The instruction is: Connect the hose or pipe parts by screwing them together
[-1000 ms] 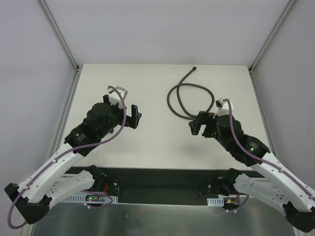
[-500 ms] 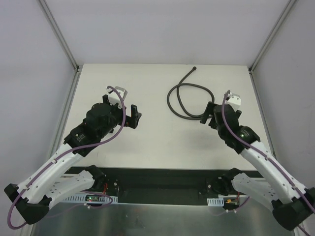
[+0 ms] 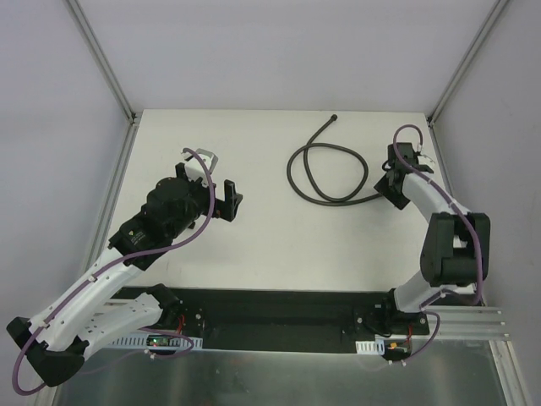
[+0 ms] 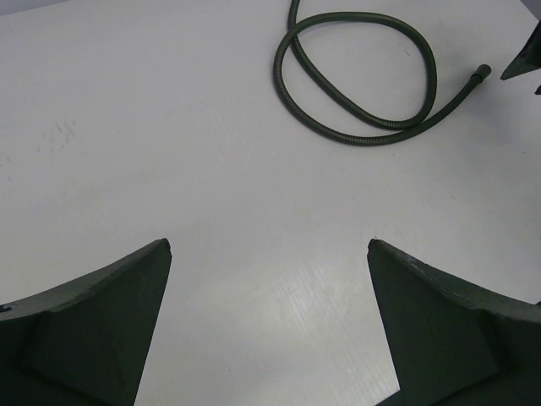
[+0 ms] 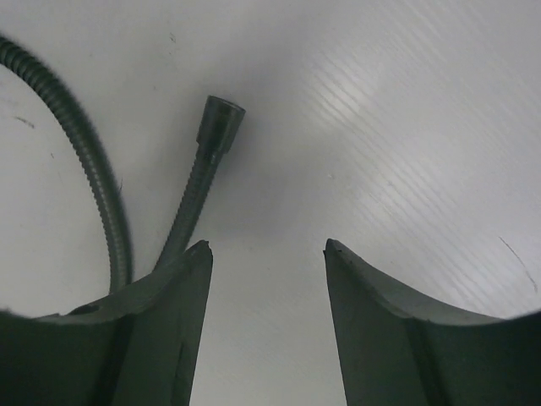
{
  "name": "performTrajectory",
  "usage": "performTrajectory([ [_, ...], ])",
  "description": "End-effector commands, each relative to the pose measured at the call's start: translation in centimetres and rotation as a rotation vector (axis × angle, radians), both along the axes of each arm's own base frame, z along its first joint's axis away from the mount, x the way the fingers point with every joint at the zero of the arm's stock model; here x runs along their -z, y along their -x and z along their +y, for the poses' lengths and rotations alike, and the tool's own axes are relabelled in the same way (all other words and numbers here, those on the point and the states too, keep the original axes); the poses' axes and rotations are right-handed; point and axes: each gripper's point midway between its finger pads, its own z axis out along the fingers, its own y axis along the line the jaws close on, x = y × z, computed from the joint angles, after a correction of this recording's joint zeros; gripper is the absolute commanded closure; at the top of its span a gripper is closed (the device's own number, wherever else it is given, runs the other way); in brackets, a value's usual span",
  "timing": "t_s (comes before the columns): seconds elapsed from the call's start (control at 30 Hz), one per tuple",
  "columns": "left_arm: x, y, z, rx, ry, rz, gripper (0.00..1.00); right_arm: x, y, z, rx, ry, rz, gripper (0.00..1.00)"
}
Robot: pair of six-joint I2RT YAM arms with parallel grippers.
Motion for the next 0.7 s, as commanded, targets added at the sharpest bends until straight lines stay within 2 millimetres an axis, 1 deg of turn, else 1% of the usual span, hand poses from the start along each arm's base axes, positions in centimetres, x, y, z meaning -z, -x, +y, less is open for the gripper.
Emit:
performTrajectory([
  [0.0, -1.4, -0.1, 0.2, -0.013, 0.033, -0.048, 0.01, 0.8, -2.5, 0.3, 0.055, -0.092, 0.039, 0.42],
  [0.03, -1.5, 0.0, 0.2, -0.010, 0.035, -0.048, 0.01, 1.1, -3.0, 0.0, 0.061, -0.079, 0.051, 0.40],
  [0.1, -1.4, 0.0, 0.2, -0.012, 0.033, -0.048, 0.01, 0.5, -4.3, 0.1, 0.049, -0.085, 0.029, 0.39],
  [0.13, -1.4, 0.0, 0.2, -0.010, 0.034, -0.047, 0.01, 0.9, -4.6, 0.1, 0.049, -0.087, 0.037, 0.39],
  [0.17, -1.5, -0.1, 0.1, -0.009, 0.035, -0.050, 0.01, 0.4, -5.4, 0.3, 0.044, -0.093, 0.022, 0.39],
  [0.23, -1.4, -0.1, 0.0, -0.005, 0.033, -0.044, 0.01, 1.0, -5.4, 0.2, 0.052, -0.087, 0.067, 0.39],
  [0.3, -1.4, -0.1, 0.0, -0.003, 0.033, -0.042, 0.01, 0.4, -5.7, 0.2, 0.056, -0.085, 0.088, 0.38],
  [0.33, -1.3, 0.0, 0.0, -0.003, 0.030, -0.042, 0.01, 0.7, -5.8, 0.2, 0.054, -0.082, 0.104, 0.37],
  [0.4, -1.5, -0.1, 0.1, -0.007, 0.035, -0.046, 0.01, 0.5, -6.1, 0.4, 0.040, -0.072, 0.110, 0.37],
  [0.47, -1.6, 0.0, 0.3, -0.011, 0.034, -0.052, 0.01, 0.7, -5.9, 0.1, 0.021, -0.041, 0.134, 0.37],
  [0.5, -1.5, 0.0, 0.3, -0.012, 0.037, -0.051, 0.01, 0.2, -6.2, -0.1, 0.016, -0.007, 0.132, 0.37],
  [0.57, -1.7, 0.1, 0.3, -0.011, 0.038, -0.055, 0.01, 0.5, -5.8, -0.4, -0.010, 0.026, 0.182, 0.37],
  [0.67, -1.8, 0.1, 0.3, -0.009, 0.043, -0.057, 0.01, 0.6, -5.9, -0.7, -0.067, 0.062, 0.215, 0.36],
])
